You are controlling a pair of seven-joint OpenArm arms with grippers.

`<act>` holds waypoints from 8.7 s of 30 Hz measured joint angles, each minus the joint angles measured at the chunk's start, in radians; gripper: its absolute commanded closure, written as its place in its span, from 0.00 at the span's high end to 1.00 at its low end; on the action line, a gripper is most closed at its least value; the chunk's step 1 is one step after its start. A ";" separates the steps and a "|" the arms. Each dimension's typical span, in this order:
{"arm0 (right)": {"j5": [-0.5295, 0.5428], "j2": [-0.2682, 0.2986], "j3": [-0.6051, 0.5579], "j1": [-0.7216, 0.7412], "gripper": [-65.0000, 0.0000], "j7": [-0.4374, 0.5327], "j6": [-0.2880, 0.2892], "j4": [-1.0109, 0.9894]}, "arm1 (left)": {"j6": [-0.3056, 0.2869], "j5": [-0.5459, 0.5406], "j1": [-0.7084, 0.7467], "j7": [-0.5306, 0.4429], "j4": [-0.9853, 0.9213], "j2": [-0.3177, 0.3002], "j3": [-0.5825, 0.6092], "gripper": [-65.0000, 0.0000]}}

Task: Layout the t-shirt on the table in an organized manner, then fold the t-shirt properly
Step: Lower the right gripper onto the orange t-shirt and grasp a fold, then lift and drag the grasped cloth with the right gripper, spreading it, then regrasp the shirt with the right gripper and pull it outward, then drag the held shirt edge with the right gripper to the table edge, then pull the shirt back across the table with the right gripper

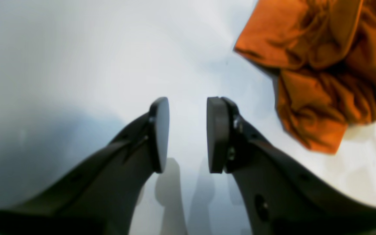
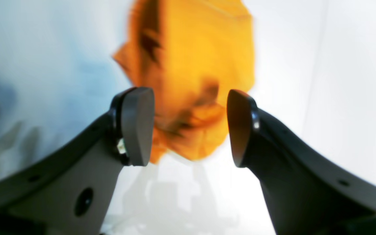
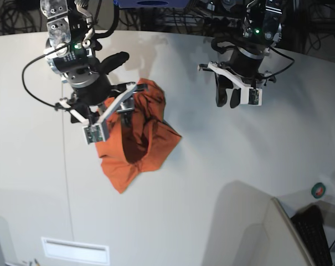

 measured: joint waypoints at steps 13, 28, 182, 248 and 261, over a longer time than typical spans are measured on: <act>-0.117 -0.007 -0.003 0.179 0.13 0.003 0.001 -0.220 | 0.003 0.000 0.027 0.007 -0.020 -0.008 -0.016 0.66; -0.121 0.156 0.148 0.577 0.00 -0.019 0.008 -0.222 | -0.001 -0.003 0.044 0.009 -0.072 0.001 -0.341 0.39; 0.140 0.525 0.993 0.711 0.63 0.302 0.260 -1.384 | 0.000 -0.004 -0.011 0.003 -0.217 0.094 -0.342 0.39; 0.143 0.080 0.025 0.213 0.57 -0.195 0.261 -0.241 | -0.077 -0.004 0.021 0.011 -0.112 0.039 -0.041 0.79; 0.140 0.142 0.407 0.057 0.57 -0.205 0.263 -0.132 | -0.064 -0.185 0.090 0.011 -0.036 0.047 0.031 0.79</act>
